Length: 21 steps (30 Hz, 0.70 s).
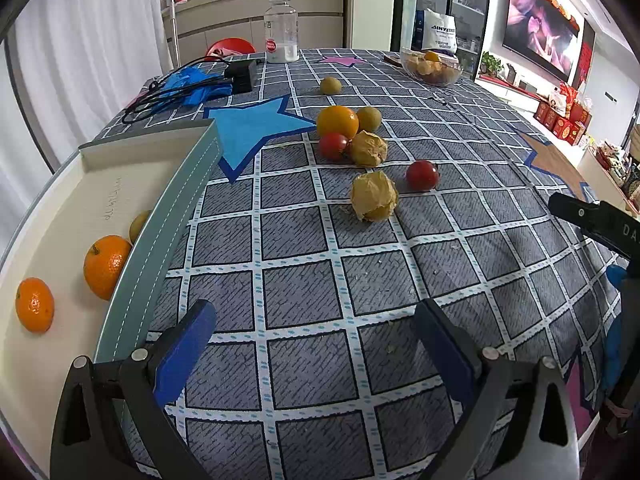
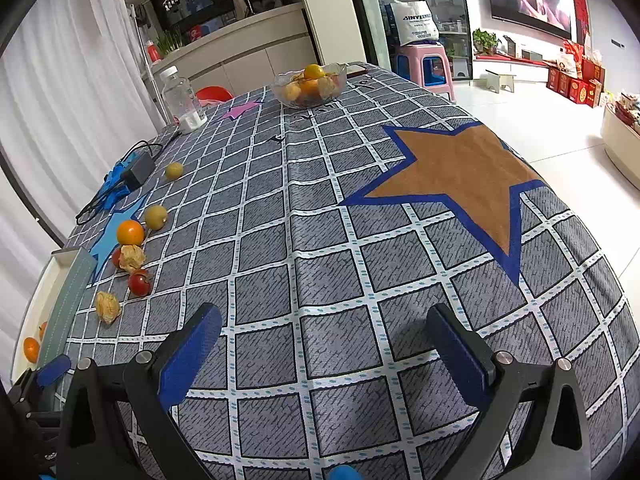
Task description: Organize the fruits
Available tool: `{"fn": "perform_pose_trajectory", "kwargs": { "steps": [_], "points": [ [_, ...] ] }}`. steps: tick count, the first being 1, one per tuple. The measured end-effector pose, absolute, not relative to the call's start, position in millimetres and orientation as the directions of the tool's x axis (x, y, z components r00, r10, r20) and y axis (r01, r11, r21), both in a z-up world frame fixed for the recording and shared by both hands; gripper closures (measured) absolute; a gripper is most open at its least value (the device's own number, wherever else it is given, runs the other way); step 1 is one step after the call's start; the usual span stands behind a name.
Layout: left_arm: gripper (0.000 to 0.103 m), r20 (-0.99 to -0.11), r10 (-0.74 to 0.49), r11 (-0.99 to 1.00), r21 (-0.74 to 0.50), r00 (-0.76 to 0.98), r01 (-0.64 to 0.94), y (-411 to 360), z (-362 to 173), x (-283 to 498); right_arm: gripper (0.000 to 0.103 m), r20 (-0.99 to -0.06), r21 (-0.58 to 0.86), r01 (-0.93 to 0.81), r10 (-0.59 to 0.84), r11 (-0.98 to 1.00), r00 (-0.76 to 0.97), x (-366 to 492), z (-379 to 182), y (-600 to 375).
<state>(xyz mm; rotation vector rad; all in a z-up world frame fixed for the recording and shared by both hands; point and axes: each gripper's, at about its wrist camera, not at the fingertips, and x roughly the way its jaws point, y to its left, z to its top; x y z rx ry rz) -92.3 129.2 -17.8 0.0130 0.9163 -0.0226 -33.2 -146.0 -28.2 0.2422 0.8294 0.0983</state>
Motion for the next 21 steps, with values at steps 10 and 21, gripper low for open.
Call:
{"fn": "perform_pose_trajectory", "kwargs": {
  "steps": [10, 21],
  "points": [
    [0.002, -0.794, -0.014, 1.000, 0.001, 0.608, 0.024, 129.5, -17.8, -92.1, 0.000, -0.718, 0.250, 0.008, 0.180, 0.968, 0.673, -33.3, -28.2, -145.8],
    [0.001, -0.797, -0.023, 0.999, -0.002, 0.604, 0.035, 131.1, -15.7, -88.2, 0.000, -0.718, 0.251, 0.007, 0.181, 0.968, 0.673, -33.3, -28.1, -145.7]
  ]
}}
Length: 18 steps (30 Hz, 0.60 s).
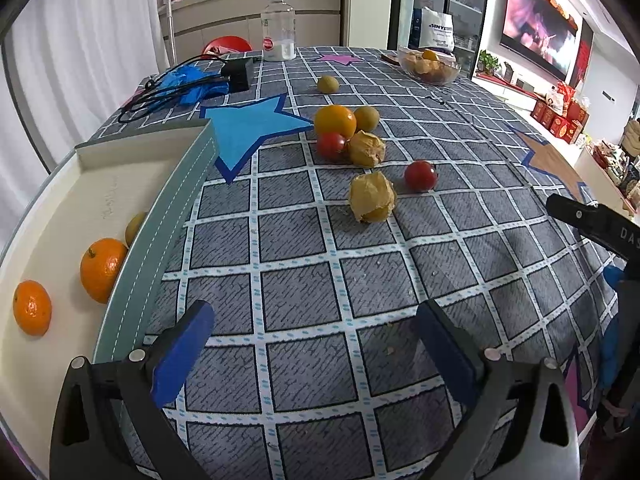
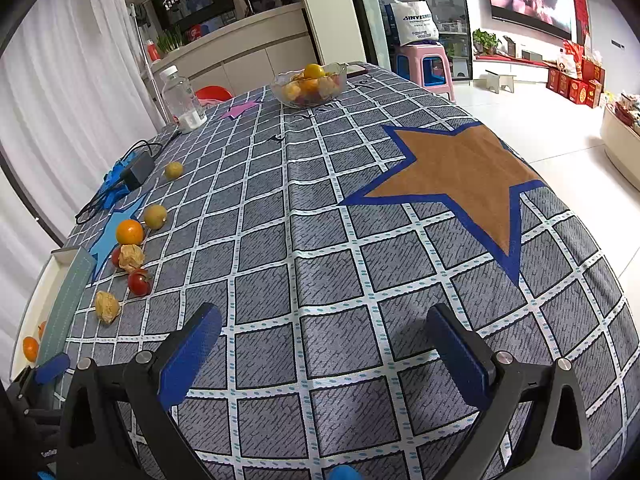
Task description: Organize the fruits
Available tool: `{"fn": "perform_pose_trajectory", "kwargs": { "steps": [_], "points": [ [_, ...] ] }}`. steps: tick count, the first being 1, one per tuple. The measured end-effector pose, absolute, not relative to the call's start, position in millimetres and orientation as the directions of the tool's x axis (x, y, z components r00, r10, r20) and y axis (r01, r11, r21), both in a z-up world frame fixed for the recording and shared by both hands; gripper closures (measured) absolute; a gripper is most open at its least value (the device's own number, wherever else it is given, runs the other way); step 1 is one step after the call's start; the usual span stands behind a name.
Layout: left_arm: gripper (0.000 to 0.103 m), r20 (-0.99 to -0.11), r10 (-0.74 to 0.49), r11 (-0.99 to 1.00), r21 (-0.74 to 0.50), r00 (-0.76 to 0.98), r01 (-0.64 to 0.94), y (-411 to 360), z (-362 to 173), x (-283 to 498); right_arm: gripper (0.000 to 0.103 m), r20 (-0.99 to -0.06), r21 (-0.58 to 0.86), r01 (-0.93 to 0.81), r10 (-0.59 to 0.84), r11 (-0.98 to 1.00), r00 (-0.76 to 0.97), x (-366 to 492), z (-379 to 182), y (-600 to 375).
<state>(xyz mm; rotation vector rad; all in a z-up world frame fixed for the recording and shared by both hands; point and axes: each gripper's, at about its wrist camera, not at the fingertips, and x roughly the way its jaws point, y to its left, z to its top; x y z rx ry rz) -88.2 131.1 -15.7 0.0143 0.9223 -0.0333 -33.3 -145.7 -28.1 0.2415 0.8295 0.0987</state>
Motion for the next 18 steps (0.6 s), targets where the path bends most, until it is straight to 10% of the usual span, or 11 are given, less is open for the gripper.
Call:
{"fn": "perform_pose_trajectory", "kwargs": {
  "steps": [10, 15, 18],
  "points": [
    [0.003, -0.805, -0.023, 0.998, 0.014, 0.593, 0.058, 99.4, 0.4, -49.9, 0.000, -0.716, 0.252, -0.001, 0.187, 0.968, 0.672, -33.1, -29.0, -144.8],
    [0.025, -0.839, -0.020, 1.000, -0.007, 0.544, 0.027, 95.2, -10.0, -21.8, 0.000, -0.714, 0.256, -0.005, 0.192, 0.967, 0.673, -33.8, -29.0, -145.4],
    [0.060, -0.837, -0.017, 1.000, -0.002, 0.547, 0.028, 94.7, -6.2, -19.8, 0.000, -0.716, 0.252, -0.007, 0.191, 0.968, 0.672, -33.8, -28.6, -144.6]
  ]
}}
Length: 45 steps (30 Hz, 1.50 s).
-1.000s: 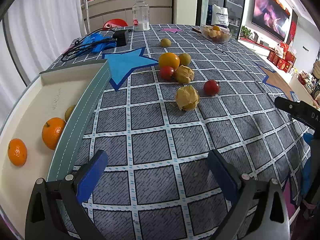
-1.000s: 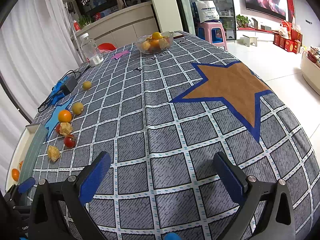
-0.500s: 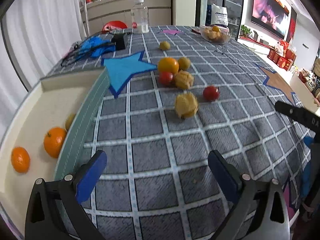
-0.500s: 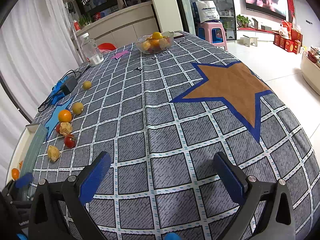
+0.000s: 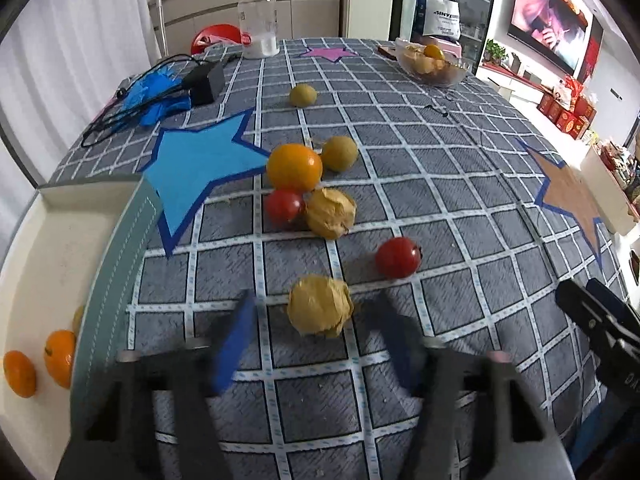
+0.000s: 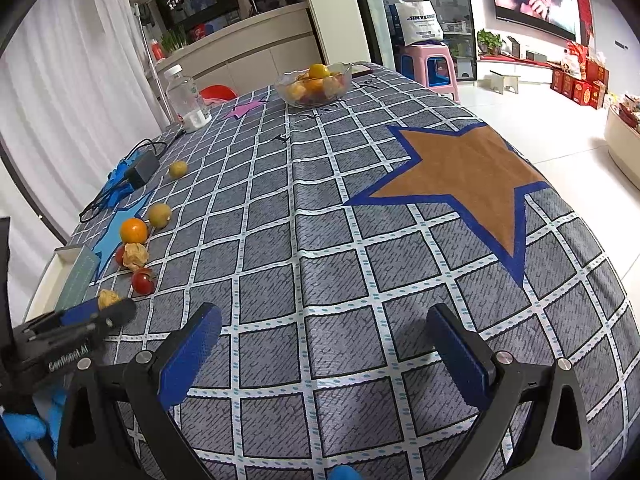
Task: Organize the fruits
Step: 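Lower the left gripper onto a yellow husked fruit and close around it, then grasp a red cherry tomato with the right gripper while the left holds the husked fruit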
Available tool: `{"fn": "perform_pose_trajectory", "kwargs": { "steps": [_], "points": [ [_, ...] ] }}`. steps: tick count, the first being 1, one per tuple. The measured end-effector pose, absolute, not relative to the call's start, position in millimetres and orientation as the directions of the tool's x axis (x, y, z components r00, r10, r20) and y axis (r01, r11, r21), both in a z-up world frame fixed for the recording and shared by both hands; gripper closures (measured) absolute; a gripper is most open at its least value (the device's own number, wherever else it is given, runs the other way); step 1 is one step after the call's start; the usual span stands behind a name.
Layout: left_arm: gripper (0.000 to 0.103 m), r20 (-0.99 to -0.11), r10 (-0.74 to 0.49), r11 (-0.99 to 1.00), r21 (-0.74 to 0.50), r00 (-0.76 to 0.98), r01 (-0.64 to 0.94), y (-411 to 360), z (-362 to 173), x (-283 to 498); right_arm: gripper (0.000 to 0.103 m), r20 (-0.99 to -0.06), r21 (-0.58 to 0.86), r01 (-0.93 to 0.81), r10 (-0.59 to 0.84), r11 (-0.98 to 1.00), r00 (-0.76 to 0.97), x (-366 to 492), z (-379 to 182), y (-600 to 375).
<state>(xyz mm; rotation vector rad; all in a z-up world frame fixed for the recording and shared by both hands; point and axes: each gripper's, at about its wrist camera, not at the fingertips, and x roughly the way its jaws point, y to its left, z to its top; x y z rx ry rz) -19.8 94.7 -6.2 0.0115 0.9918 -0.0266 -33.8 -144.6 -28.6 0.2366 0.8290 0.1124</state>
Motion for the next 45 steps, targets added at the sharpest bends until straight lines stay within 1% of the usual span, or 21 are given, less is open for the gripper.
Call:
{"fn": "perform_pose_trajectory", "kwargs": {
  "steps": [1, 2, 4, 11, 16, 21, 24, 26, 27, 29, 31, 35, 39, 40, 41, 43, 45],
  "points": [
    [0.076, -0.837, -0.021, 1.000, -0.005, 0.547, 0.031, 95.5, -5.2, -20.7, 0.000, -0.717, 0.249, -0.009, 0.191, 0.968, 0.670, -33.7, -28.5, -144.3],
    [0.076, -0.837, -0.038, 0.999, -0.020, 0.546, 0.038, 96.9, -3.9, -23.5, 0.000, -0.718, 0.248, -0.010, 0.190, 0.969, 0.670, -33.5, -28.4, -144.1],
    [0.076, -0.831, -0.044, 0.999, -0.027, 0.555, 0.039, 100.0, -1.4, -31.3, 0.000, -0.719, 0.245, -0.011, 0.189, 0.969, 0.668, -33.0, -28.2, -143.7],
    [0.076, -0.776, -0.018, 0.999, 0.008, 0.630, 0.038, 111.0, -3.3, -77.2, 0.000, -0.727, 0.228, -0.015, 0.180, 0.973, 0.662, -32.2, -29.1, -142.0],
    [0.076, -0.752, -0.027, 0.999, 0.009, 0.659, 0.051, 113.4, -10.6, -88.2, 0.000, -0.732, 0.218, -0.019, 0.177, 0.976, 0.658, -31.0, -29.8, -140.8],
    [0.076, -0.750, -0.057, 0.998, -0.023, 0.659, 0.061, 116.8, -10.2, -85.7, 0.000, -0.727, 0.234, -0.032, 0.196, 0.972, 0.658, -30.8, -29.8, -143.0],
    [0.076, -0.747, -0.065, 0.998, -0.032, 0.662, 0.061, 117.7, -9.9, -86.2, 0.000, -0.752, 0.181, -0.035, 0.161, 0.983, 0.639, -28.4, -29.9, -136.9],
    [0.076, -0.746, -0.072, 0.997, -0.043, 0.662, 0.061, 119.0, -9.7, -85.7, 0.000, -0.794, 0.082, -0.030, 0.084, 0.996, 0.603, -23.0, -31.1, -123.6],
    [0.076, -0.746, -0.076, 0.997, -0.047, 0.662, 0.061, 119.6, -9.9, -85.8, 0.000, -0.803, 0.064, -0.039, 0.075, 0.997, 0.592, -21.6, -31.3, -117.5],
    [0.076, -0.746, -0.087, 0.996, -0.061, 0.660, 0.062, 121.4, -9.7, -85.5, 0.000, -0.800, 0.117, -0.097, 0.152, 0.988, 0.580, -20.3, -27.8, -103.8],
    [0.076, -0.746, -0.090, 0.996, -0.065, 0.660, 0.062, 122.1, -9.6, -86.3, 0.000, -0.794, 0.126, -0.146, 0.188, 0.981, 0.578, -17.0, -22.7, -84.6],
    [0.076, -0.745, -0.086, 0.996, -0.058, 0.661, 0.063, 121.4, -9.6, -86.2, 0.000, -0.783, 0.031, -0.204, 0.151, 0.978, 0.603, -5.2, -18.6, -47.0],
    [0.076, -0.745, -0.077, 0.997, -0.048, 0.663, 0.062, 119.9, -9.8, -86.7, 0.000, -0.781, 0.012, -0.249, 0.164, 0.969, 0.603, 6.6, -21.7, -22.7],
    [0.076, -0.744, -0.076, 0.997, -0.047, 0.663, 0.061, 119.9, -10.0, -86.7, 0.002, -0.776, 0.011, -0.257, 0.170, 0.966, 0.608, 8.7, -21.8, -17.2],
    [0.076, -0.744, -0.076, 0.997, -0.048, 0.664, 0.060, 120.2, -9.9, -86.7, 0.011, -0.772, 0.008, -0.265, 0.175, 0.964, 0.611, 8.8, -22.0, -13.0],
    [0.076, -0.744, -0.076, 0.997, -0.049, 0.664, 0.060, 120.5, -9.9, -86.5, 0.023, -0.778, 0.002, -0.292, 0.185, 0.957, 0.600, 11.3, -24.8, -3.2],
    [0.076, -0.744, -0.073, 0.997, -0.045, 0.664, 0.059, 119.9, -10.0, -86.3, 0.025, -0.792, 0.008, -0.308, 0.194, 0.951, 0.579, 13.5, -30.0, 3.6]
  ]
}}
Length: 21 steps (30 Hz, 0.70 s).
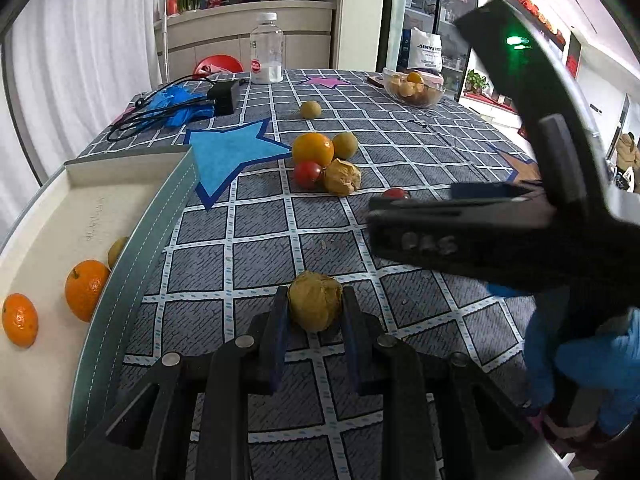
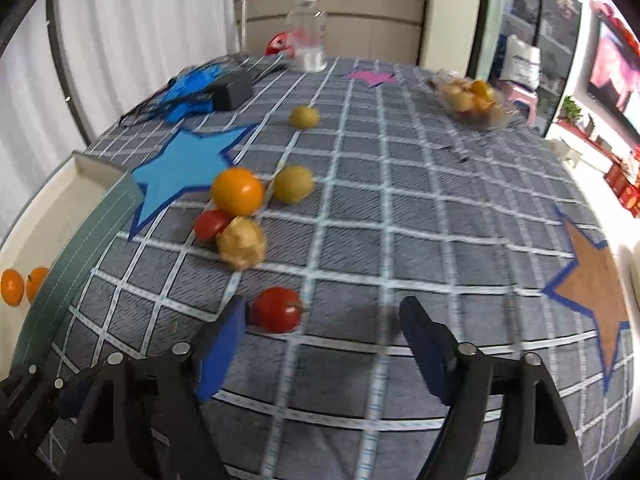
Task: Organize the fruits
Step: 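Grasp a red cherry tomato with the right gripper while the left holds the husked fruit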
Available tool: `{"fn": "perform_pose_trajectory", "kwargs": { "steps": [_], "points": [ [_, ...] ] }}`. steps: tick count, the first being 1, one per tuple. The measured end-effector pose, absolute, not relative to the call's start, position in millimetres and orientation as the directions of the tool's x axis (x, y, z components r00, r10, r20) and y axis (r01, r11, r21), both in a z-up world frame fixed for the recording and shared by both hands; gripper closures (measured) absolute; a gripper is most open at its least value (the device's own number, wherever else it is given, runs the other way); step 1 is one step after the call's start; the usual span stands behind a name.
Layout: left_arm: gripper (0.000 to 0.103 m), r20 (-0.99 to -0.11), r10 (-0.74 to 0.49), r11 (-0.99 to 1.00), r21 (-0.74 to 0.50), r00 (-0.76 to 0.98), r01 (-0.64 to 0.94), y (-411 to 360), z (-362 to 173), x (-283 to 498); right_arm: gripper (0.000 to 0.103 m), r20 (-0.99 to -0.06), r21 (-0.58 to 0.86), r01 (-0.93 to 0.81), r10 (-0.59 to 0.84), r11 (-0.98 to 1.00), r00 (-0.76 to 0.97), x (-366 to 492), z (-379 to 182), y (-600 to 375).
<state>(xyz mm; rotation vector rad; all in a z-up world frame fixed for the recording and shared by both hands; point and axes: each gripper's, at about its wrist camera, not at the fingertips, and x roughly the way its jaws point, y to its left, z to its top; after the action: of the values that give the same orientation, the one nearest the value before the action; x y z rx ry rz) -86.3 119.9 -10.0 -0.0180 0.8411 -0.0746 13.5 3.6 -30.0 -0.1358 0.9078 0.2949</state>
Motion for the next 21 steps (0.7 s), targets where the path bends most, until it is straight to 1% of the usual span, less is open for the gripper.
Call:
{"fn": "perform_pose_trajectory", "kwargs": {
  "steps": [1, 2, 3, 4, 5, 11, 16, 21],
  "points": [
    [0.076, -0.744, -0.070, 0.997, -0.041, 0.665, 0.059, 119.3, -10.1, -86.4, 0.026, -0.786, -0.005, -0.307, 0.187, 0.952, 0.589, 13.5, -29.4, 6.5],
    [0.076, -0.744, -0.067, 0.998, -0.037, 0.665, 0.059, 118.7, -10.3, -86.5, 0.038, -0.784, 0.005, -0.308, 0.195, 0.951, 0.589, 14.0, -28.5, 6.7],
    [0.076, -0.744, -0.066, 0.998, -0.035, 0.665, 0.059, 118.2, -10.0, -86.5, 0.047, -0.779, 0.004, -0.304, 0.194, 0.953, 0.596, 12.0, -27.7, 7.1],
    [0.076, -0.743, -0.064, 0.998, -0.032, 0.666, 0.059, 117.6, -10.0, -86.6, 0.069, -0.775, 0.006, -0.303, 0.196, 0.953, 0.601, 11.9, -26.4, 6.6],
    [0.076, -0.744, -0.062, 0.998, -0.030, 0.666, 0.059, 117.2, -10.1, -86.7, 0.079, -0.772, 0.012, -0.302, 0.200, 0.953, 0.603, 12.3, -25.6, 5.7],
    [0.076, -0.743, -0.043, 0.998, -0.005, 0.668, 0.058, 114.0, -10.6, -87.7, 0.079, -0.765, 0.171, -0.280, 0.307, 0.945, 0.567, 9.4, -22.0, -22.7],
    [0.076, -0.734, 0.002, 0.997, 0.056, 0.679, 0.058, 105.7, -11.0, -89.8, 0.079, -0.762, 0.220, -0.256, 0.330, 0.941, 0.558, -2.4, -20.7, -48.8],
    [0.076, -0.741, -0.019, 0.998, 0.027, 0.672, 0.058, 110.1, -10.9, -88.5, 0.079, -0.755, 0.253, -0.225, 0.338, 0.941, 0.562, -15.2, -22.9, -75.3]
  ]
}}
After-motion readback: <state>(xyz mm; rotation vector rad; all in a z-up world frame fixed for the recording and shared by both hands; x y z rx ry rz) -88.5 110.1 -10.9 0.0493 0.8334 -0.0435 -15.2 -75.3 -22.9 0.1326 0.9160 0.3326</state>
